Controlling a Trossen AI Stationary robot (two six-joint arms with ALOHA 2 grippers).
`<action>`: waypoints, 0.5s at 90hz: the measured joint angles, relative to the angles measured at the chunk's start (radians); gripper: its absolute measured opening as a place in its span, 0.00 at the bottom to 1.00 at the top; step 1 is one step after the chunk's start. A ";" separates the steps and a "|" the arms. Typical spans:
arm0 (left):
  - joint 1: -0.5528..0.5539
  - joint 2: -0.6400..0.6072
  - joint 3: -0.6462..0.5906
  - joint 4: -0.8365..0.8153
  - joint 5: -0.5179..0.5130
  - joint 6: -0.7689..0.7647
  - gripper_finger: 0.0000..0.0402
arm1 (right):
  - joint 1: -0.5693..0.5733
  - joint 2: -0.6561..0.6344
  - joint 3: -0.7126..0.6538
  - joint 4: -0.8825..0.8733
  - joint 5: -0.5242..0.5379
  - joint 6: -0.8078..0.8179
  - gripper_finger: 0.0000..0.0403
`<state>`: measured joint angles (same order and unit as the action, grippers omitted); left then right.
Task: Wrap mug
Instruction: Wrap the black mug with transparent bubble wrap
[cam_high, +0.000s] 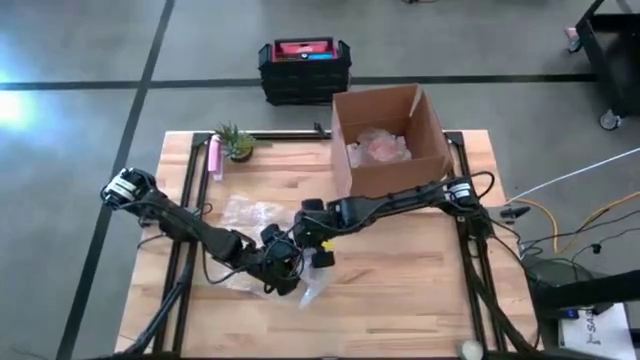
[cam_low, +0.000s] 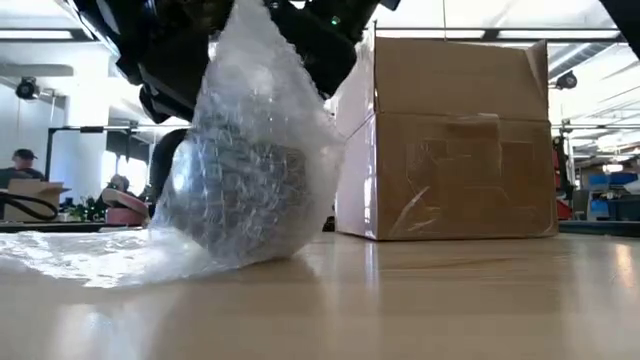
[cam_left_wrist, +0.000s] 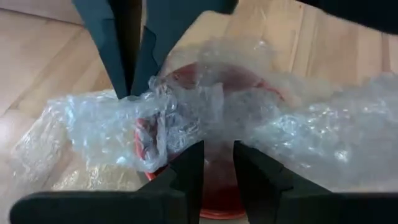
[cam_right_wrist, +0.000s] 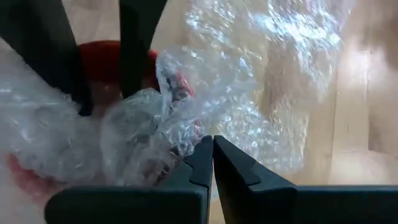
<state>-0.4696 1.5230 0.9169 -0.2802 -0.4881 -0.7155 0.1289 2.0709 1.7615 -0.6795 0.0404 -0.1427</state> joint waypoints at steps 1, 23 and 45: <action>0.000 0.000 0.000 0.000 0.000 0.000 0.19 | 0.002 -0.002 0.000 -0.001 0.000 0.000 0.00; 0.001 0.001 -0.001 -0.002 0.001 0.000 0.19 | 0.054 -0.034 0.005 0.007 0.005 0.000 0.00; 0.000 0.002 -0.001 0.000 0.005 -0.003 0.19 | 0.097 -0.030 0.005 0.008 0.013 -0.014 0.00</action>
<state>-0.4694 1.5246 0.9157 -0.2798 -0.4831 -0.7189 0.2261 2.0409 1.7660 -0.6720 0.0535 -0.1570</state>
